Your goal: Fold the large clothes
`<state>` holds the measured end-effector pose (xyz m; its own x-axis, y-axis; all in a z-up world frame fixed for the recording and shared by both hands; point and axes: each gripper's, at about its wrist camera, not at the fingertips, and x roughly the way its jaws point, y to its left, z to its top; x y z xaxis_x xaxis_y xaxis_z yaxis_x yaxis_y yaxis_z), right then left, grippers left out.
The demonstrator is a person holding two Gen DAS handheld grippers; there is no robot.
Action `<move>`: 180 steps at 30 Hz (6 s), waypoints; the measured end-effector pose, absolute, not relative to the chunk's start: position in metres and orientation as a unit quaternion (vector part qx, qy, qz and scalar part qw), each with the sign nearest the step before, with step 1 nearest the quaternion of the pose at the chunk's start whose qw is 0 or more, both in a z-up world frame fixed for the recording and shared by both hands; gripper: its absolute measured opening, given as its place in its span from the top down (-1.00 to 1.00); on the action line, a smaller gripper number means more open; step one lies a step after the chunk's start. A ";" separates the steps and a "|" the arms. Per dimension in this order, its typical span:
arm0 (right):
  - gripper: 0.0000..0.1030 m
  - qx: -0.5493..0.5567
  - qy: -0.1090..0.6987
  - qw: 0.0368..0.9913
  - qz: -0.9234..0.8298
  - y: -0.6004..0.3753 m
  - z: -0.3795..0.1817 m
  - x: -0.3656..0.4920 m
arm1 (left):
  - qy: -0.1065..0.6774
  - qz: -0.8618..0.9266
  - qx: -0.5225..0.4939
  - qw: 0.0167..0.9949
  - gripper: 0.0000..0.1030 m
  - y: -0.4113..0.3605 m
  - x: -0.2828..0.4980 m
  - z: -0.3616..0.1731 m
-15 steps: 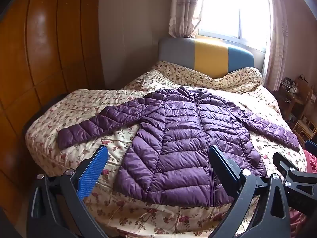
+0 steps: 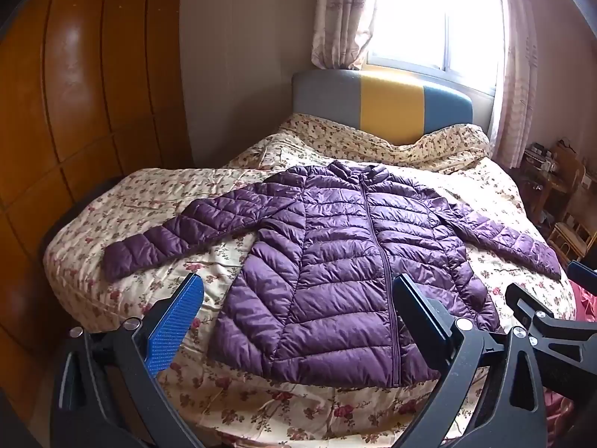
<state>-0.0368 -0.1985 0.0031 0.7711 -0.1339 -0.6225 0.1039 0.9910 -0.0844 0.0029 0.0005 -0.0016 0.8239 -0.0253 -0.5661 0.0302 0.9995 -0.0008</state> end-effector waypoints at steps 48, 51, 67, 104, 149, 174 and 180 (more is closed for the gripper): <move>-0.96 -0.026 0.357 0.931 -0.066 -0.206 -0.015 -0.011 | 0.316 -0.028 0.012 0.948 -0.94 -0.011 0.016 -0.016; -0.96 -0.026 0.362 0.929 -0.066 -0.207 -0.018 -0.006 | 0.320 -0.031 0.014 0.947 -0.94 -0.013 0.020 -0.017; -0.96 -0.024 0.394 0.916 -0.071 -0.218 -0.034 0.031 | 0.342 -0.037 0.026 0.939 -0.94 -0.022 0.059 -0.023; -0.67 0.194 0.462 0.787 -0.359 -0.619 -0.142 0.110 | 0.438 -0.106 0.034 0.892 -0.94 -0.095 0.279 -0.142; 0.89 0.150 0.428 0.857 -0.246 -0.534 -0.091 0.302 | 0.464 -0.140 -0.001 0.875 -0.79 -0.106 0.404 -0.192; 0.89 0.078 0.451 0.889 0.018 -0.285 -0.114 0.408 | 0.459 -0.176 -0.066 0.868 -0.52 -0.074 0.410 -0.187; 0.88 0.043 0.470 0.877 0.089 -0.230 -0.127 0.414 | 0.458 -0.180 -0.081 0.867 -0.47 -0.060 0.409 -0.184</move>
